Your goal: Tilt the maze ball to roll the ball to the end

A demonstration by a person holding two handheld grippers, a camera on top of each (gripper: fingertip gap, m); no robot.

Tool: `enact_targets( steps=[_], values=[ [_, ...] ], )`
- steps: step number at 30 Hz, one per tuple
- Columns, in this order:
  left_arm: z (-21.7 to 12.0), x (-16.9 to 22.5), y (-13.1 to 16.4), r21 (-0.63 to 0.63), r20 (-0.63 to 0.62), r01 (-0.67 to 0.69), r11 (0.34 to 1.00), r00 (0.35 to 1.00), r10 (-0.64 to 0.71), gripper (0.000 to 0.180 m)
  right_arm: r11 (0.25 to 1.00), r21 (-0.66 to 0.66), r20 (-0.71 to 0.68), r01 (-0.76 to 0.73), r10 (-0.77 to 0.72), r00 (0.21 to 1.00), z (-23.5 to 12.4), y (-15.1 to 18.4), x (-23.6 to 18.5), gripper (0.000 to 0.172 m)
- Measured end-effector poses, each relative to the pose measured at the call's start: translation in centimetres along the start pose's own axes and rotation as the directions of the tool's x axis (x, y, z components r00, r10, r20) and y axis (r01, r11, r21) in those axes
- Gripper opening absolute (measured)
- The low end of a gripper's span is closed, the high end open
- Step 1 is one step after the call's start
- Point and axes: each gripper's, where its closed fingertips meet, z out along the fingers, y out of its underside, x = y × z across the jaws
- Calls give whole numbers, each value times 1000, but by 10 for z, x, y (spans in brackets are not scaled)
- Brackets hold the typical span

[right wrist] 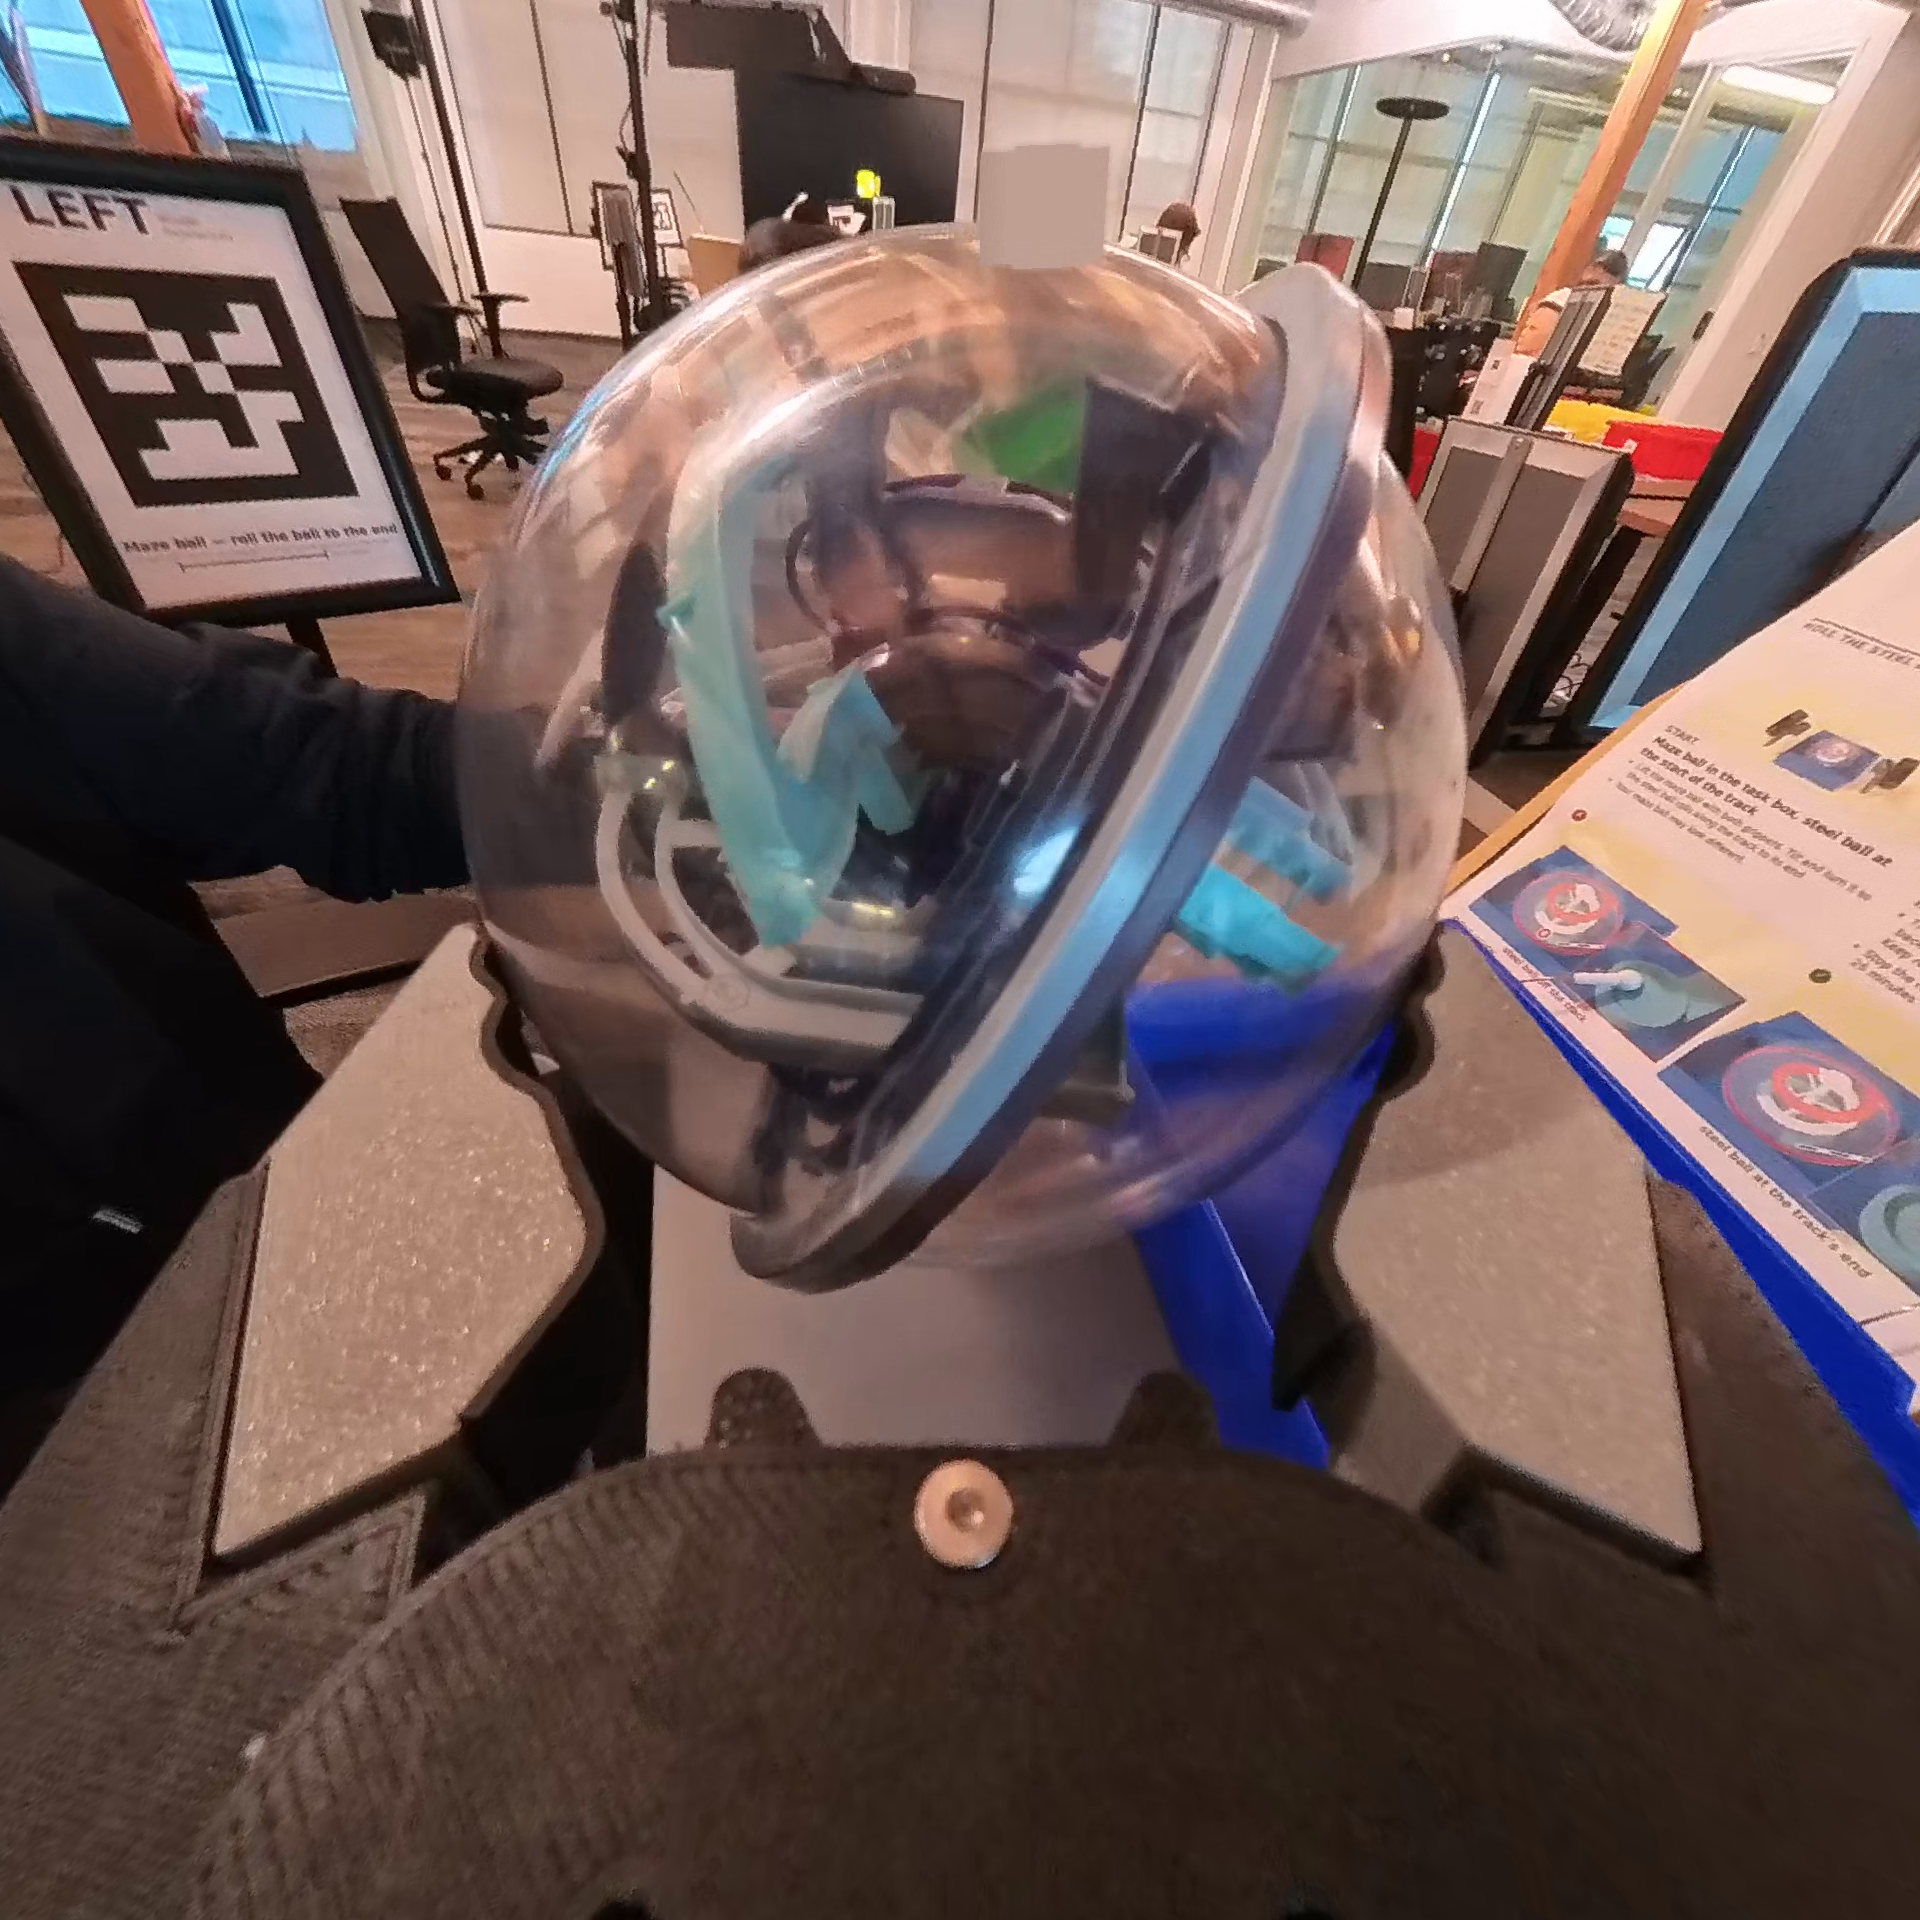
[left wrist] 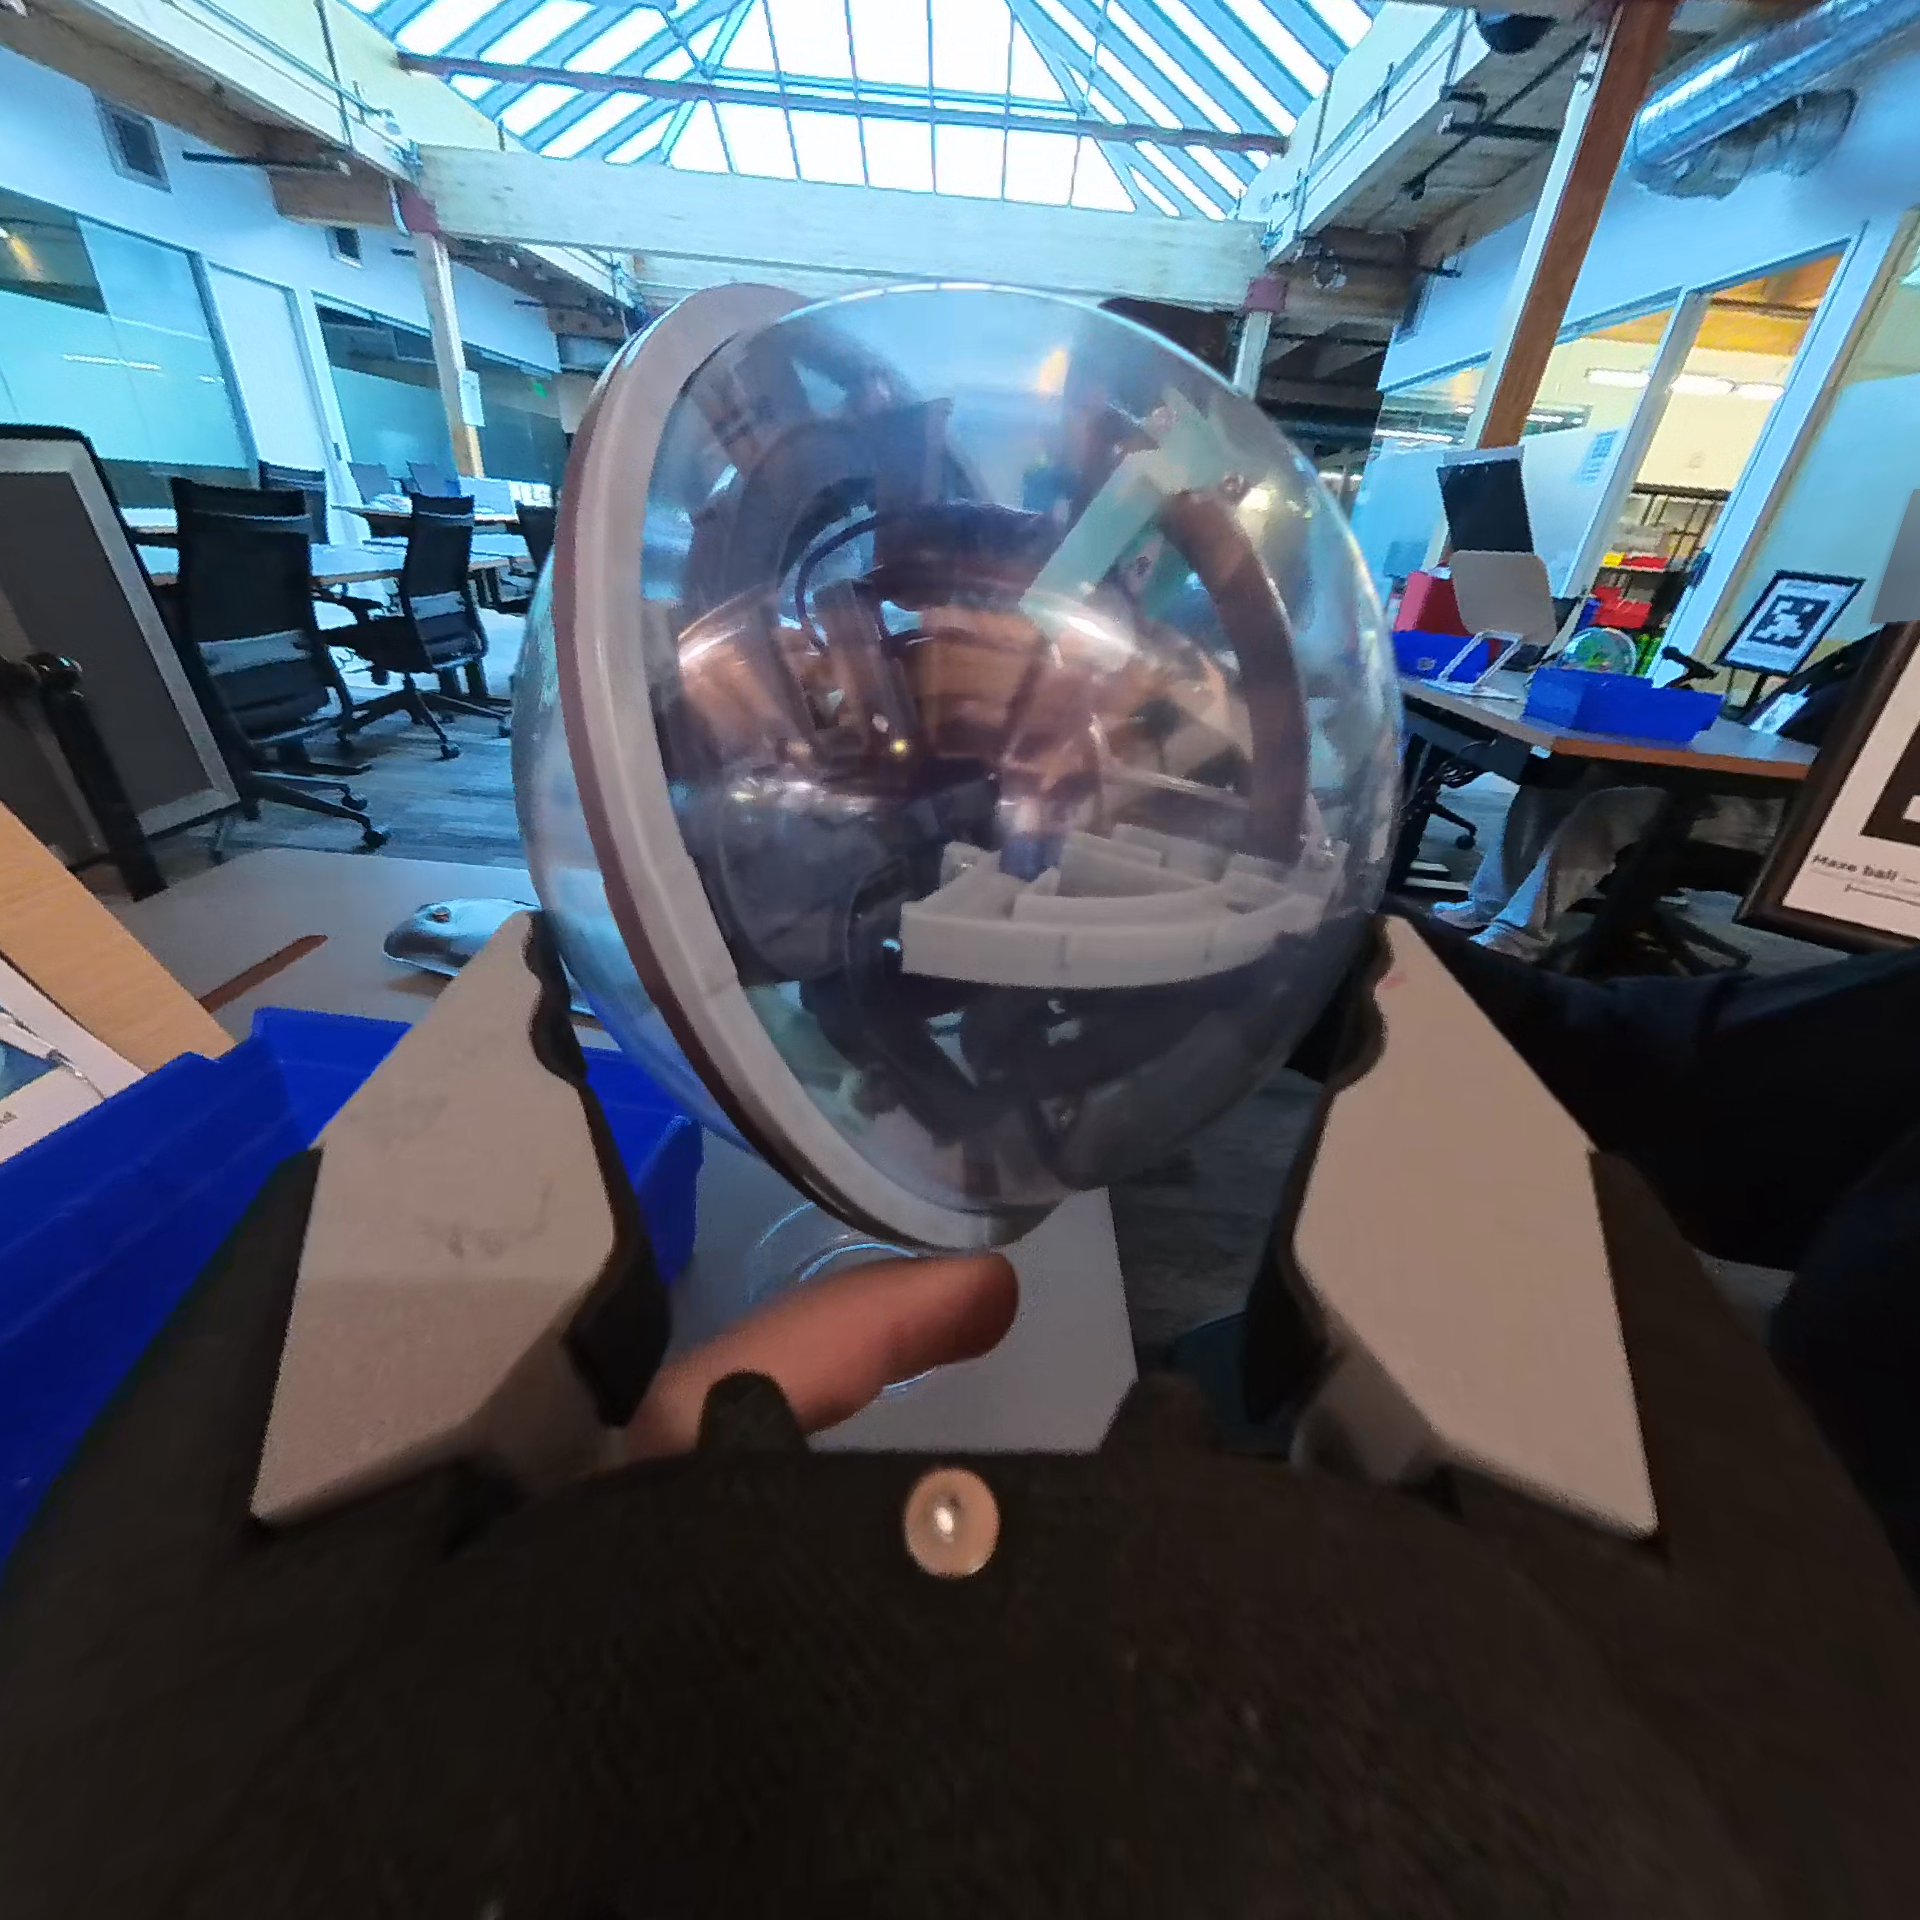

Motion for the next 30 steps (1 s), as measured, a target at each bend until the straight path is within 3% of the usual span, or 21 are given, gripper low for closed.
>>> enact_targets(
  steps=[5,10,14,18,30],
  values=[
    [-4,0,-10,28,19,-49,998,999,48,144,1000,-22,2,-5,5,1000,3,3,0,158],
    [-5,6,-4,-40,-7,-138,990,990,138,143,985,38,-5,168,-168,986,1,-18,-6,158],
    [-4,6,-3,-97,1,-241,966,970,242,142,960,-14,-5,280,-280,960,-1,-21,-6,157],
    [0,2,-21,-99,8,-225,969,974,227,141,964,-12,12,267,-267,964,-5,-37,1,158],
    [7,16,-73,-45,-13,-342,939,940,341,140,907,-41,4,419,-419,908,-18,-102,-9,157]
  ],
)
